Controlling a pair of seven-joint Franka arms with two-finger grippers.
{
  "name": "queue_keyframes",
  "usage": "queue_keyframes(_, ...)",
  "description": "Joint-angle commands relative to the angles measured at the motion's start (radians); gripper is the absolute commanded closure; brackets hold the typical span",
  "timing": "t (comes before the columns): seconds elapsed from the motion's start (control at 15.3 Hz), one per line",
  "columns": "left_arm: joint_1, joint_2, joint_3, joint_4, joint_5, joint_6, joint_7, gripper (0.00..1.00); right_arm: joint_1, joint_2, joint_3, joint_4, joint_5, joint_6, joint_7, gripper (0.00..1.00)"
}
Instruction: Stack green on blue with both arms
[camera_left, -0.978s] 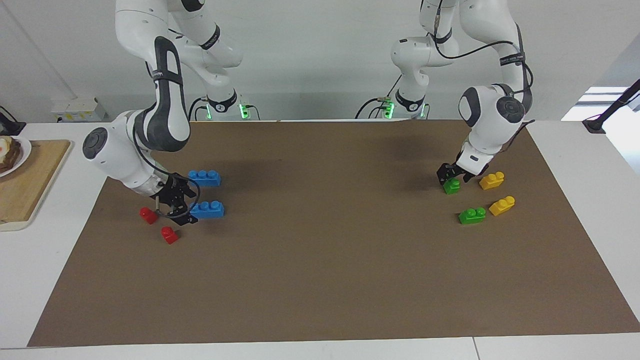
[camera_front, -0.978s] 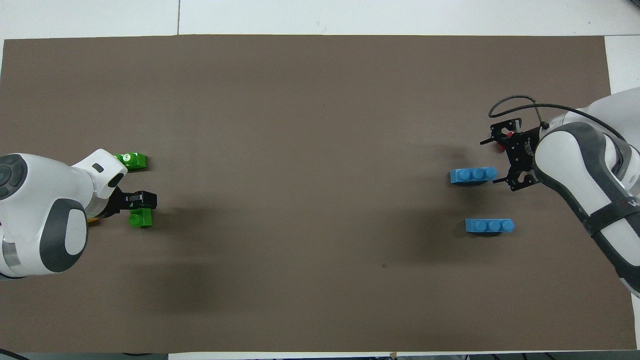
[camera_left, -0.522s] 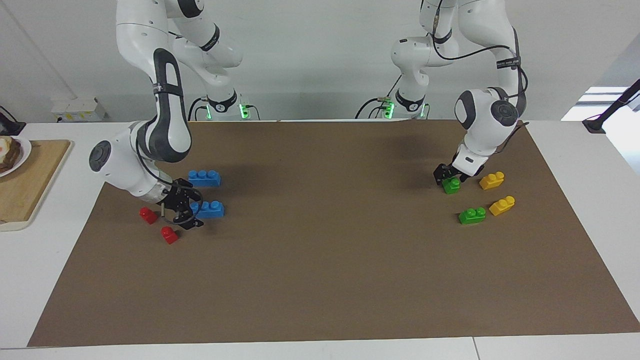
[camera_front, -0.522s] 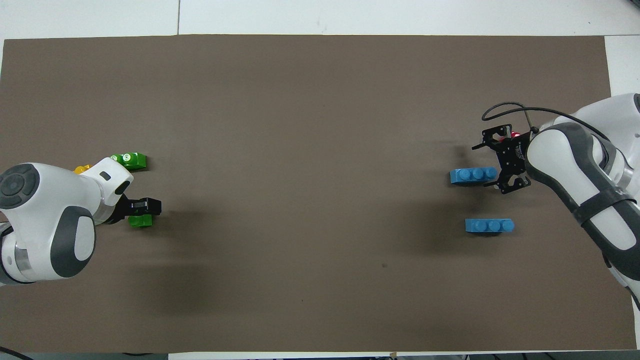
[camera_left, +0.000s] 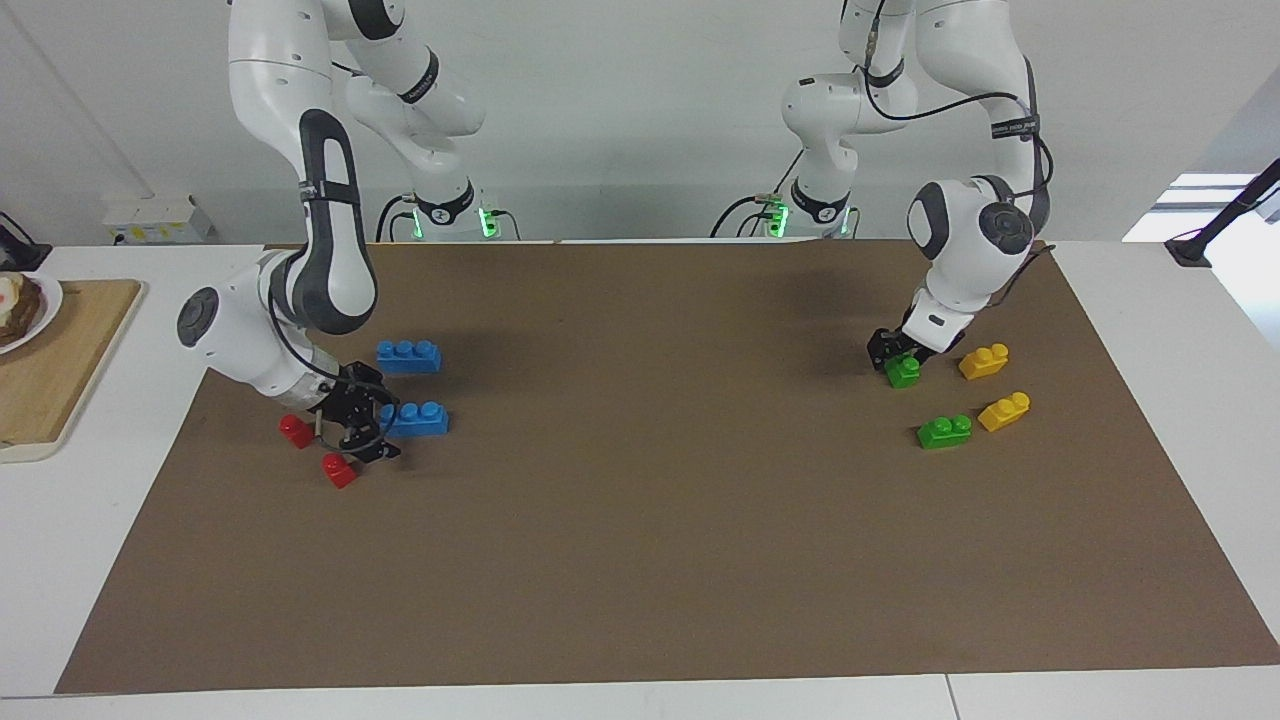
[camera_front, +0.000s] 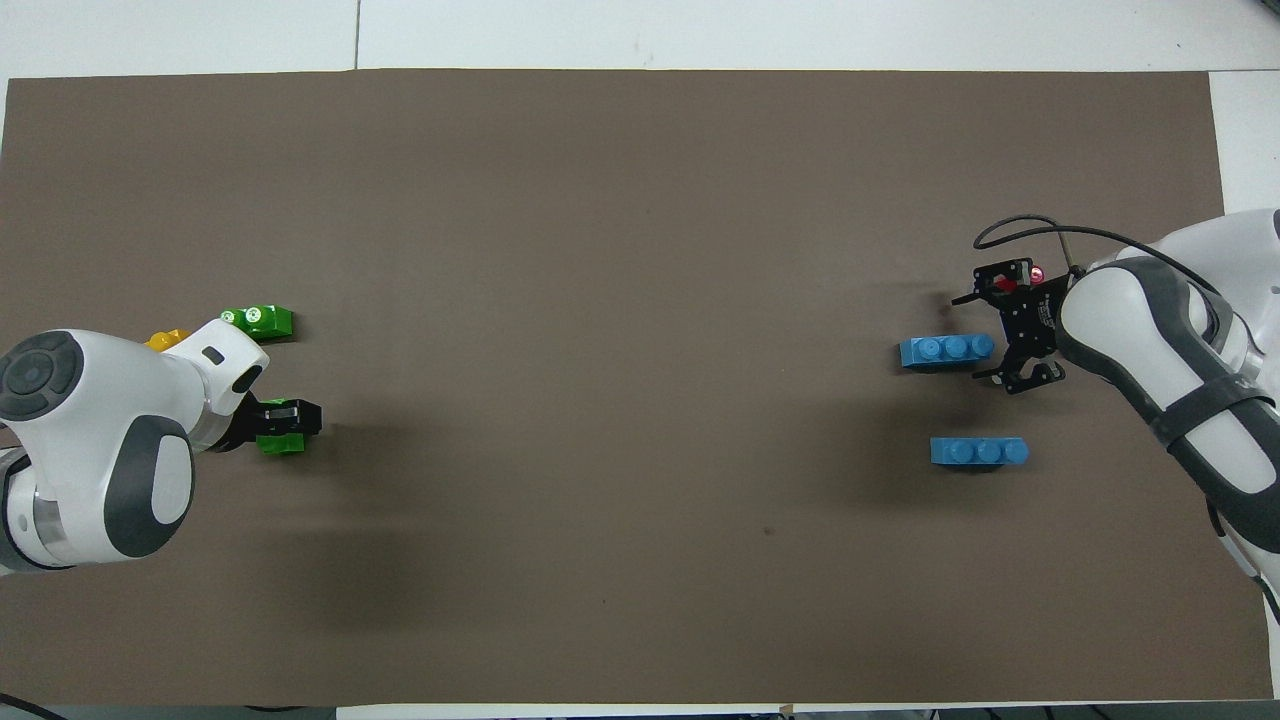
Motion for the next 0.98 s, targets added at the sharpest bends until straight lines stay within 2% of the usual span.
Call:
queue_keyframes(0.0, -0.015, -0.007, 0.009, -0.018, 0.001, 0.021, -0.028, 0.64, -0.025, -0.004, 0.009, -0.016, 0.051, 0.021, -0.037, 0.02)
queue_keyframes(0.13, -0.015, -0.007, 0.011, -0.01, 0.001, 0.012, -0.033, 1.0, -0.028, -0.004, 0.009, -0.018, 0.052, 0.023, -0.038, 0.03)
queue_keyframes(0.26, -0.009, -0.011, 0.011, 0.019, 0.001, -0.02, -0.048, 1.0, -0.031, -0.004, 0.009, -0.019, 0.052, 0.024, -0.038, 0.12)
queue_keyframes(0.52, -0.001, 0.012, 0.011, 0.32, -0.002, -0.359, -0.133, 1.0, -0.039, -0.004, 0.009, -0.021, 0.086, 0.026, -0.038, 0.35)
queue_keyframes(0.65, -0.012, 0.013, 0.011, 0.419, -0.002, -0.465, -0.23, 1.0, -0.031, -0.004, 0.009, -0.021, 0.113, 0.041, -0.035, 0.55)
queue_keyframes(0.78, -0.015, -0.005, 0.006, 0.438, -0.001, -0.524, -0.302, 1.0, -0.03, -0.004, 0.009, -0.021, 0.115, 0.047, -0.035, 0.8)
queue_keyframes(0.85, -0.015, -0.017, 0.006, 0.438, -0.001, -0.544, -0.325, 1.0, -0.031, -0.004, 0.009, -0.021, 0.115, 0.046, -0.037, 0.96)
queue_keyframes(0.91, -0.013, -0.02, 0.005, 0.438, -0.001, -0.556, -0.347, 1.0, -0.03, -0.004, 0.009, -0.019, 0.115, 0.046, -0.038, 1.0)
